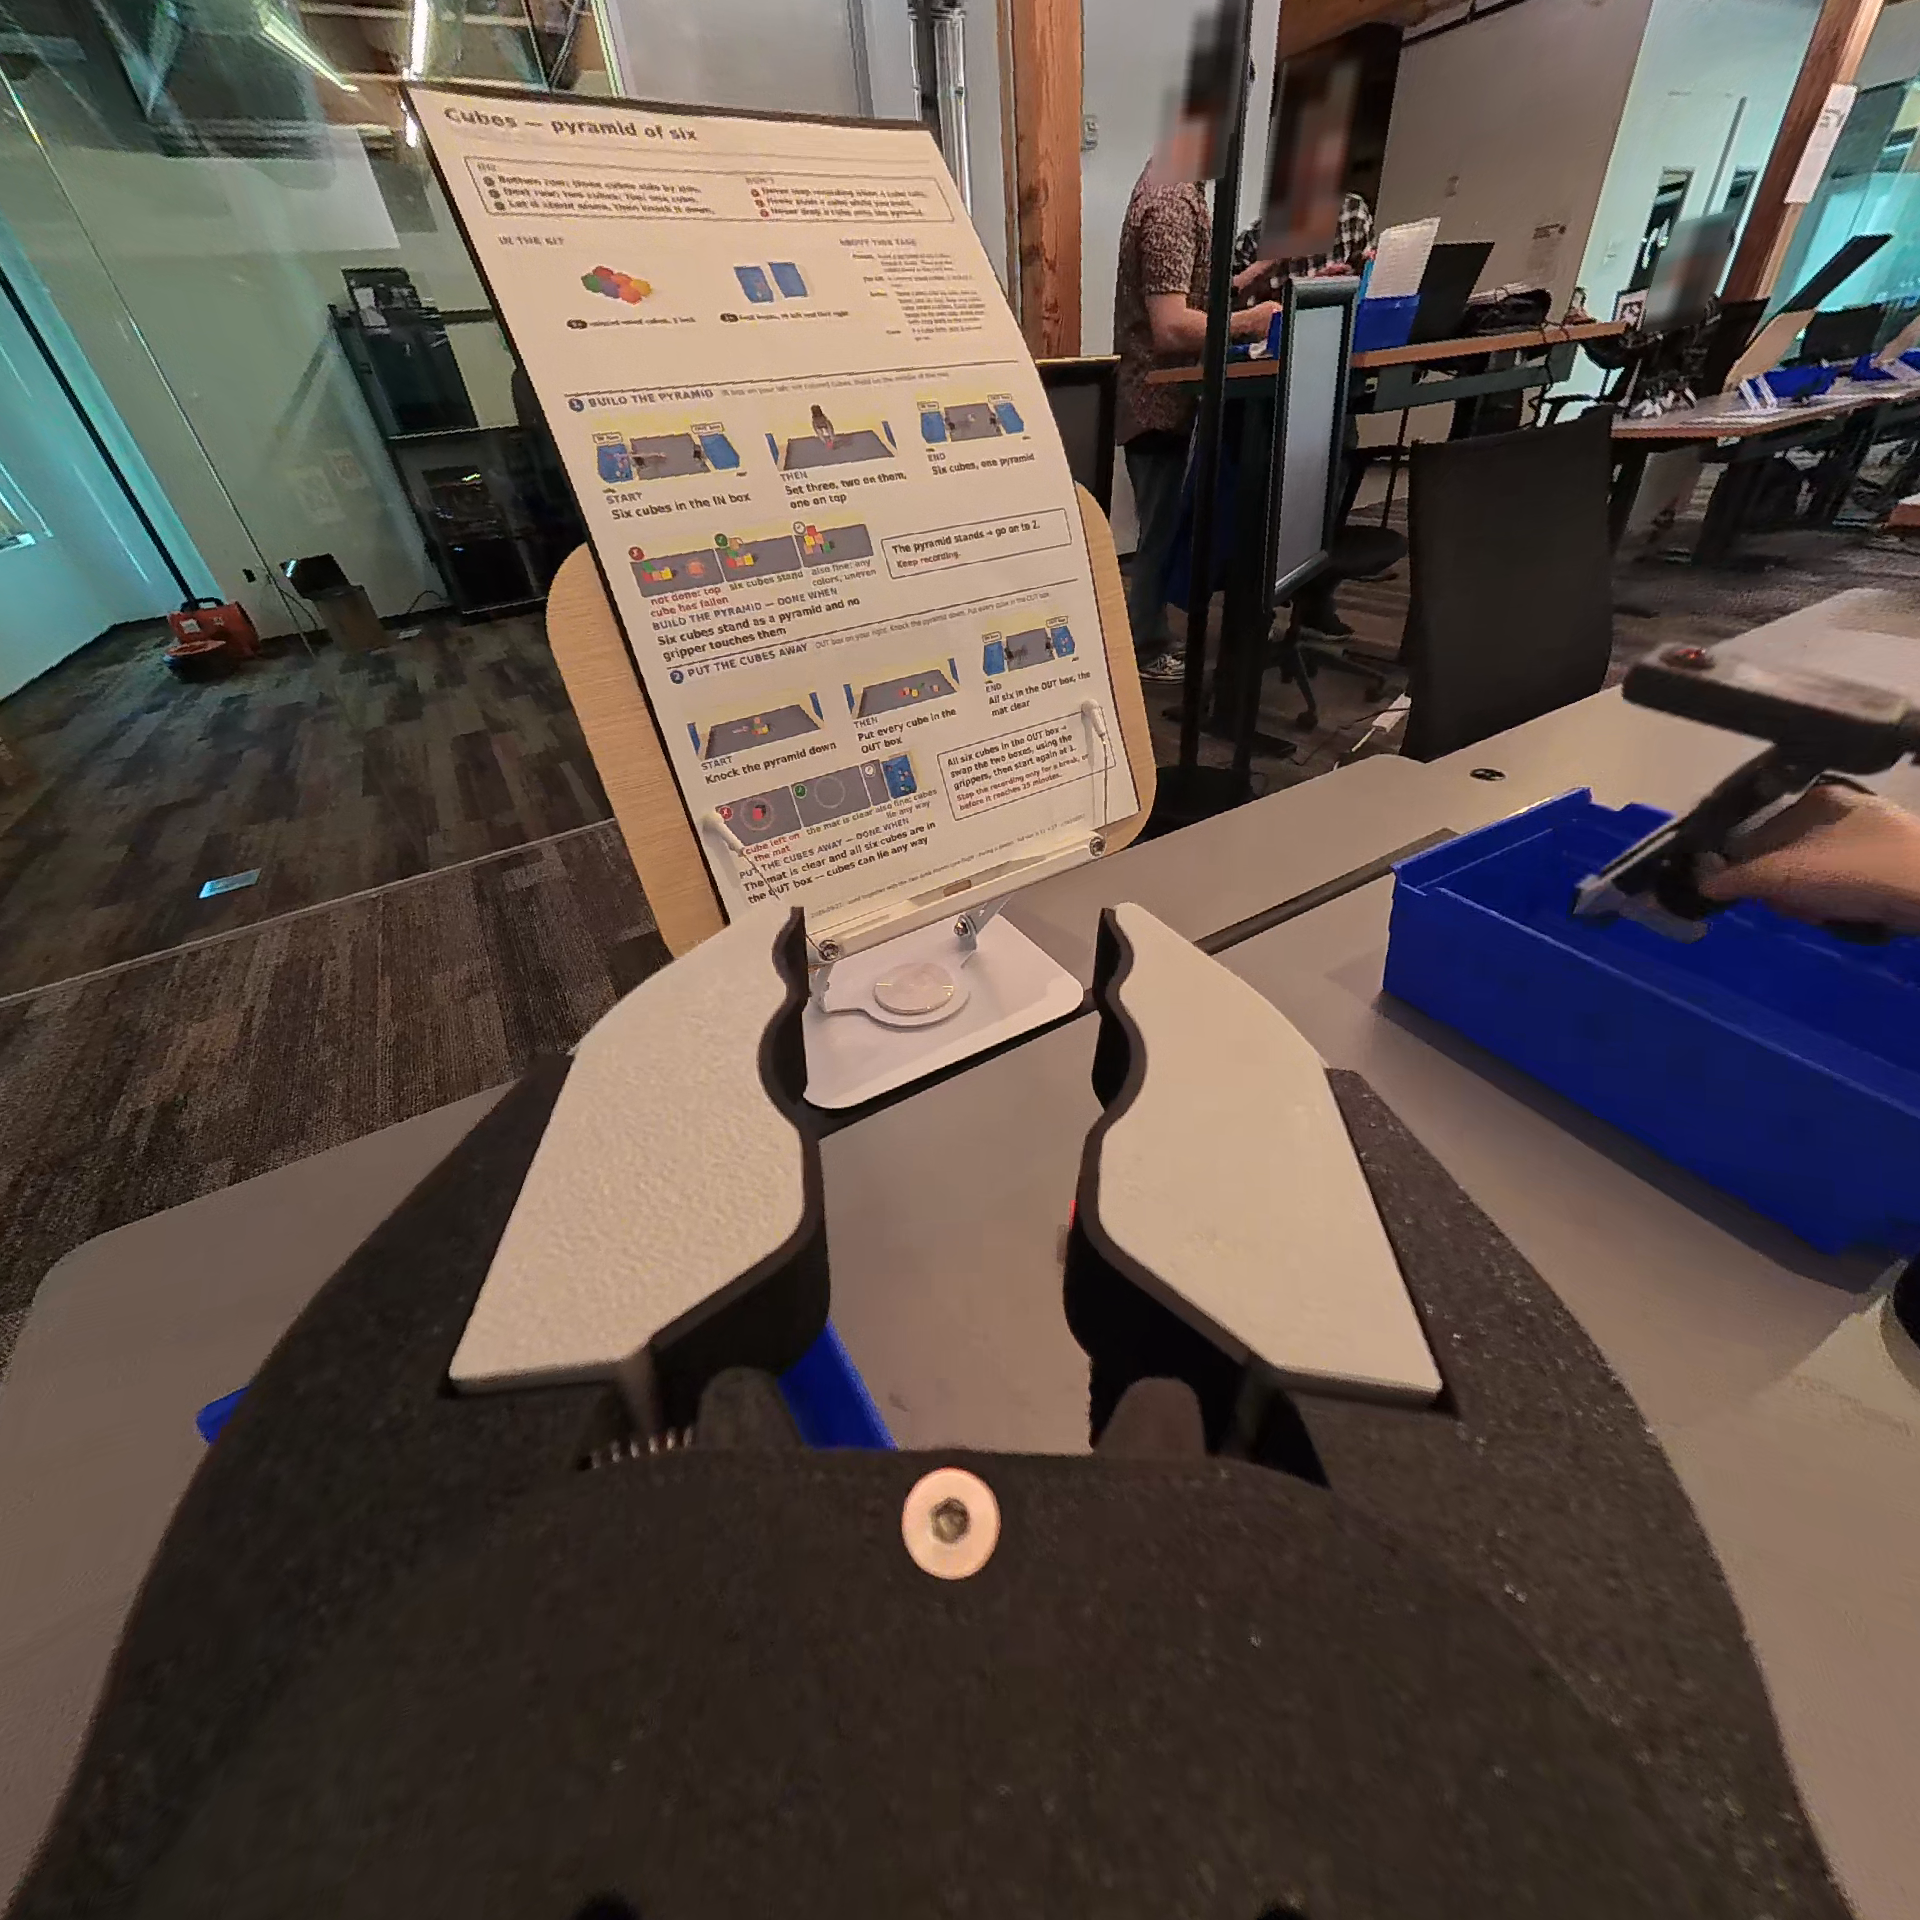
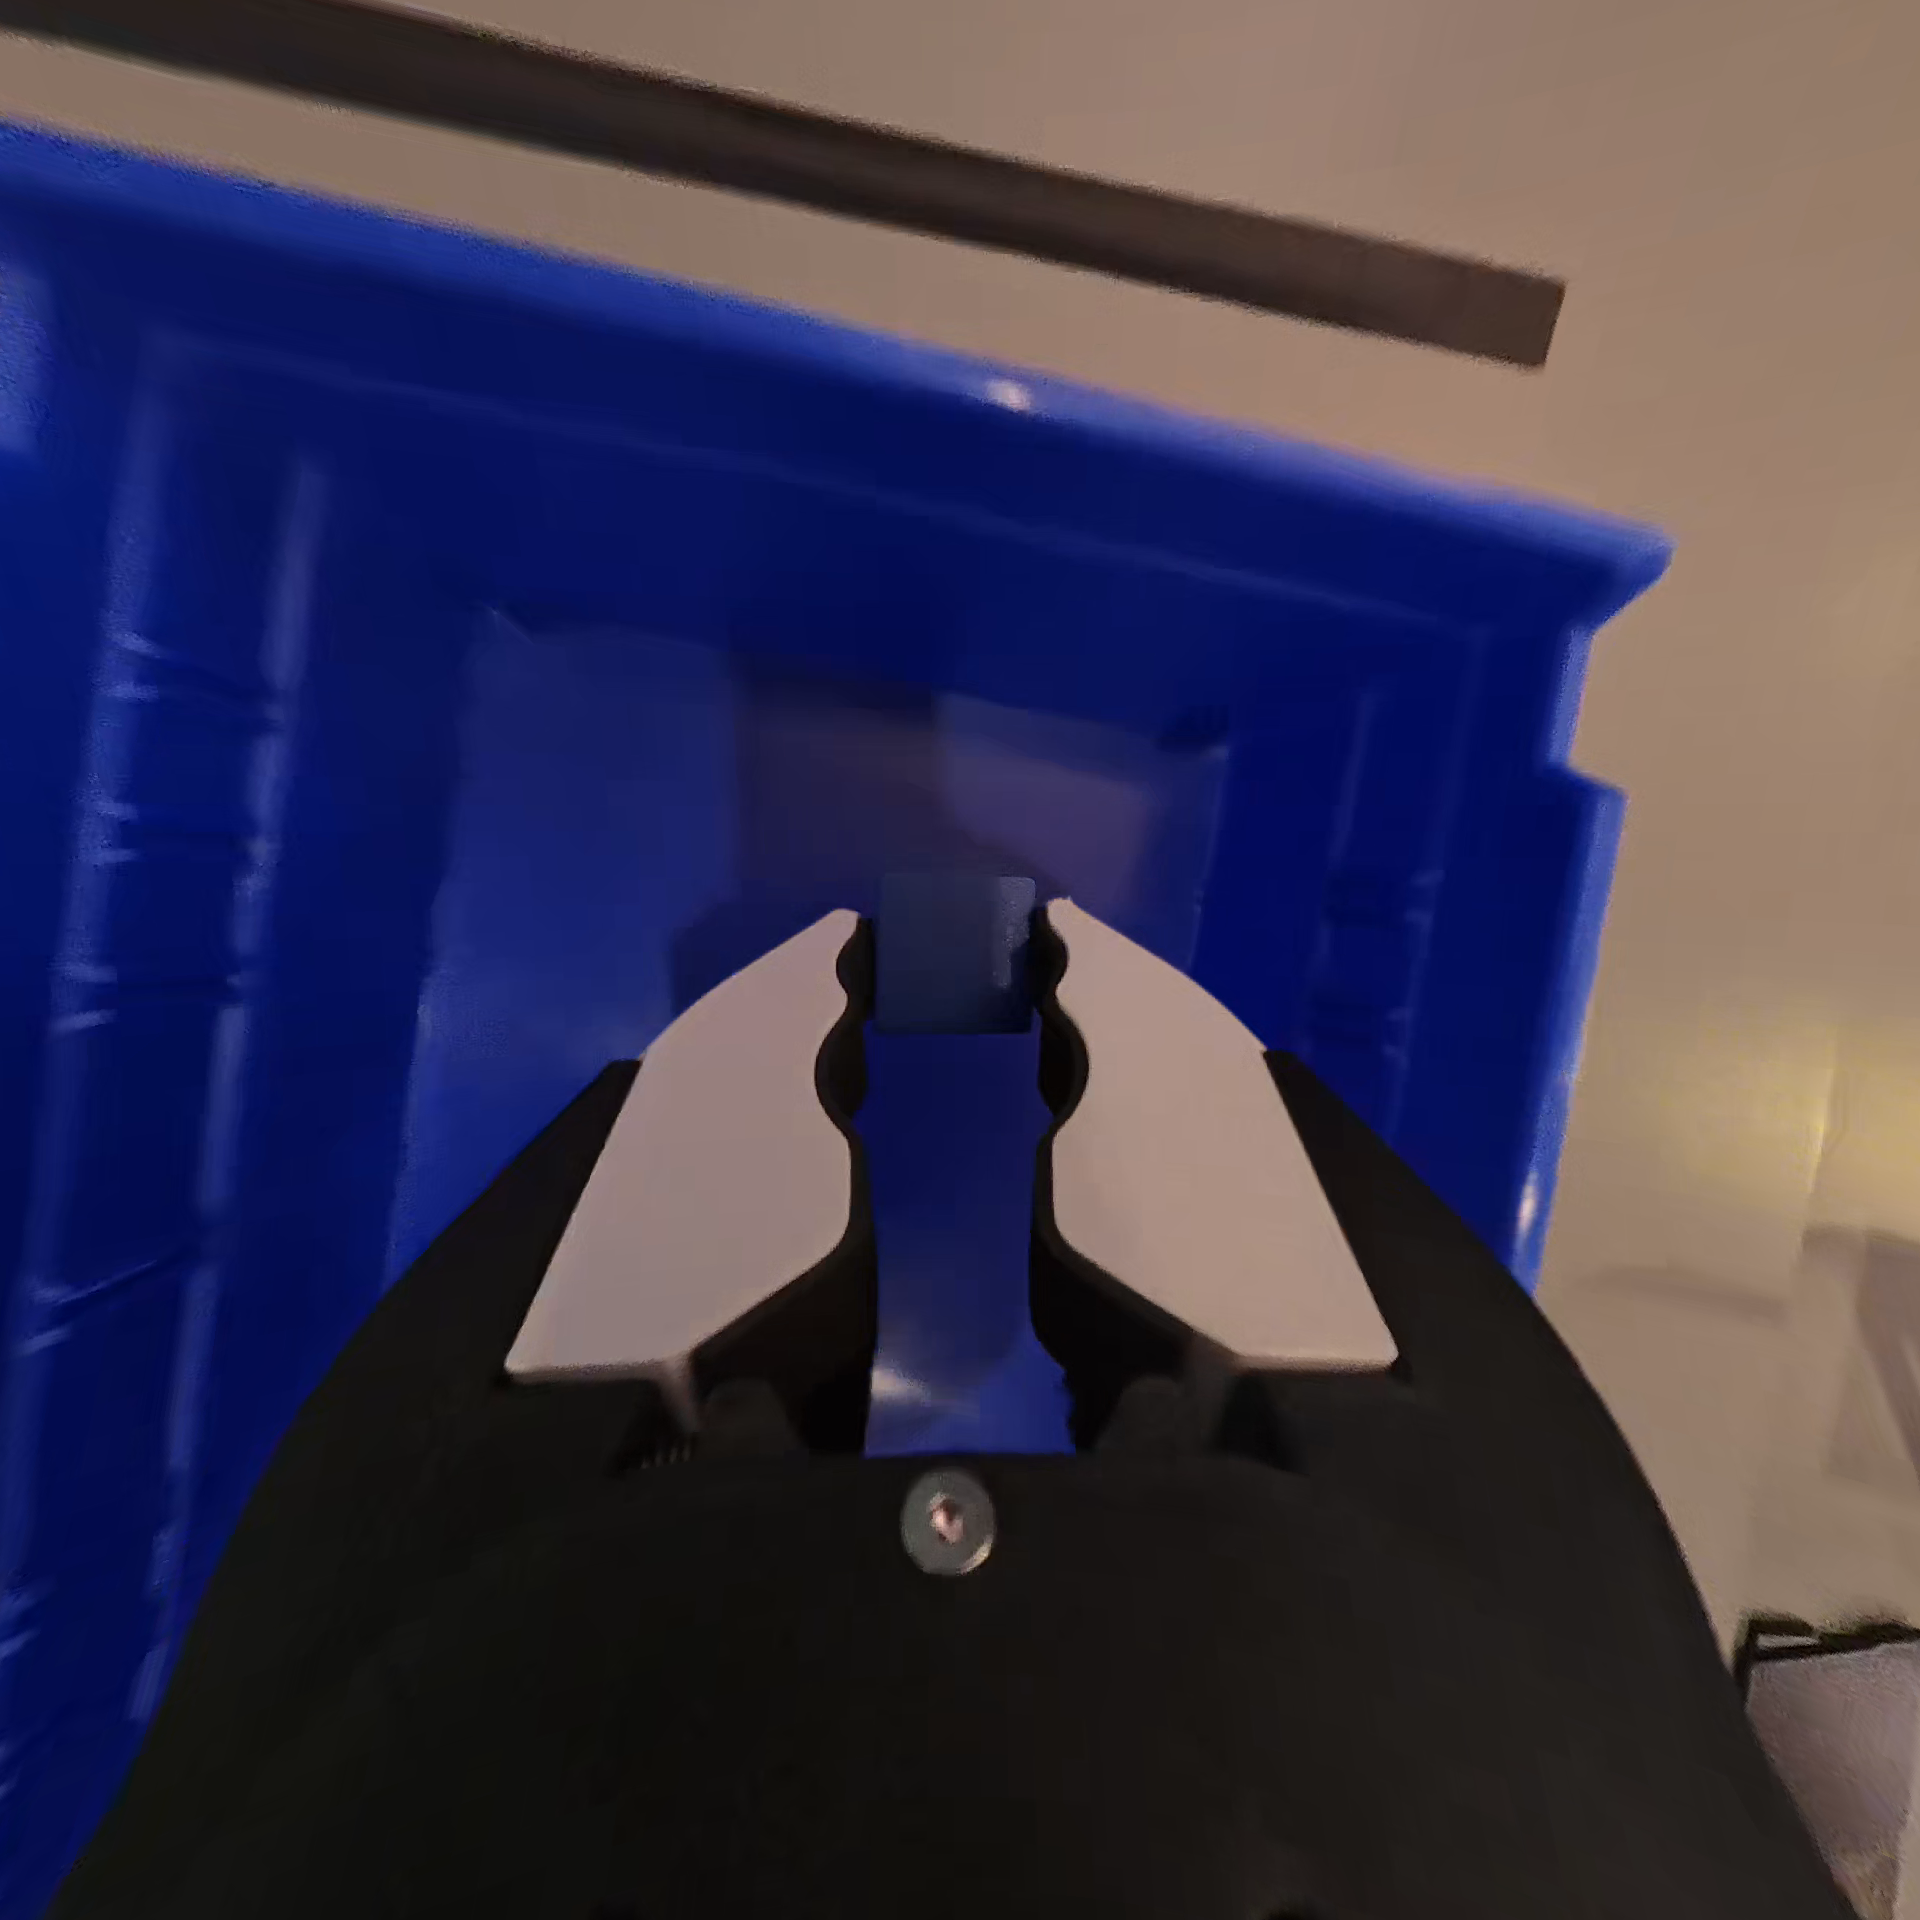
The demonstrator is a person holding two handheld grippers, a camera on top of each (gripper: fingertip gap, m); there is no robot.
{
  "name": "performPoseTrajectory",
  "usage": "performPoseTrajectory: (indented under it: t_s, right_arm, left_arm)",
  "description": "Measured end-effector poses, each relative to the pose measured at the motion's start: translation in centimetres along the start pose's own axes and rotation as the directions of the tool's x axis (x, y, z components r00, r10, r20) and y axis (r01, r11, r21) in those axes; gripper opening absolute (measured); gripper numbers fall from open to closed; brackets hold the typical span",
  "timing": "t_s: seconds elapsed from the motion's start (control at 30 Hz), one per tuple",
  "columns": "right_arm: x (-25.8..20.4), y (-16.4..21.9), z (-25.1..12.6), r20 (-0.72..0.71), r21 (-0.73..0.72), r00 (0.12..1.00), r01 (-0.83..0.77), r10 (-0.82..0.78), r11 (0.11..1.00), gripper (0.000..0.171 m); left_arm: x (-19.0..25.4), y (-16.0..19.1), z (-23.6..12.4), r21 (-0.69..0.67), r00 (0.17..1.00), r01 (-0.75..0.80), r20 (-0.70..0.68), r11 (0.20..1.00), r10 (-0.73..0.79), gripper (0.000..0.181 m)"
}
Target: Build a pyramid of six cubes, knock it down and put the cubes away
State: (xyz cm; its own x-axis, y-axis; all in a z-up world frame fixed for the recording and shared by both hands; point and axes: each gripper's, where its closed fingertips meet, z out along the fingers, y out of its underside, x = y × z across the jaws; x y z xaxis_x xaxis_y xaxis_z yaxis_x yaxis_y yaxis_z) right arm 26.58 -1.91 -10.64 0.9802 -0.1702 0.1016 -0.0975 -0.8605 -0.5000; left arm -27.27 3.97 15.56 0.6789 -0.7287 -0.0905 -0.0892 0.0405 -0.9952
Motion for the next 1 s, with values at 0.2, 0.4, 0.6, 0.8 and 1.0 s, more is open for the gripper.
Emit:
performPoseTrajectory:
  t_s: [0.2,0.4,0.6,0.8,1.0]
  right_arm:
    - [1.0,2.3,2.1,-0.050,-0.048,0.998,-0.025,0.022,0.999,0.031]
    - [0.7,3.2,2.8,-0.001,-0.054,0.998,-0.061,0.061,0.997,0.031]
    - [1.1,1.8,0.7,-0.044,0.010,0.998,-0.039,0.039,0.999,0.055]
    - [-12.1,-8.6,-11.3,0.121,0.452,0.971,0.129,-0.204,0.883,0.048]
    - [-27.5,-5.8,-6.2,0.295,0.289,0.833,0.388,-0.467,0.875,0.051]
  left_arm:
    - [0.0,0.3,0.3,-0.013,1.000,-0.003,0.001,1.000,0.003,0.053]
    - [0.2,0.6,0.6,-0.024,1.000,-0.013,-0.005,1.000,0.013,0.053]
    - [0.1,0.2,0.2,-0.011,1.000,-0.013,-0.006,1.000,0.013,0.054]
    - [0.0,0.0,0.1,-0.007,1.000,-0.015,0.004,1.000,0.015,0.053]
    - [0.5,0.2,0.0,-0.018,1.000,-0.028,-0.004,0.999,0.028,0.053]
